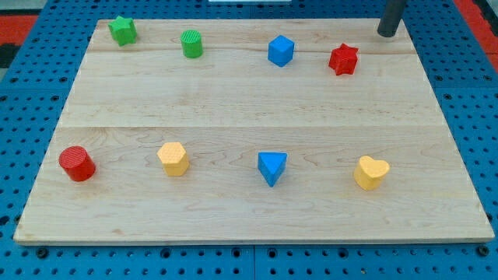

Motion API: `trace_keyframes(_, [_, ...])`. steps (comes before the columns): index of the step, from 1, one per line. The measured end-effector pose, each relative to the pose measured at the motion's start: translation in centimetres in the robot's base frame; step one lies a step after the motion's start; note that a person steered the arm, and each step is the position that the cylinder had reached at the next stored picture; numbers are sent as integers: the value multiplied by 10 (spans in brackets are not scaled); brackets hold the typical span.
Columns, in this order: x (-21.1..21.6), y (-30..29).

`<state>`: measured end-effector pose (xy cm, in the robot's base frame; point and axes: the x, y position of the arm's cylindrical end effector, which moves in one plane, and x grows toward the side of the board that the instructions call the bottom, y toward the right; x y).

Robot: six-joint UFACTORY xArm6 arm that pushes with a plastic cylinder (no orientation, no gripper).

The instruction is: Slightly push the red star towards the blue cube

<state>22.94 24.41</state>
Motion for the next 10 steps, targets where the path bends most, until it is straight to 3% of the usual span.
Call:
trace_keyframes(5, [4, -13])
trace_keyframes(7, [66, -25])
trace_keyframes(8, [49, -62])
trace_keyframes(10, [27, -76])
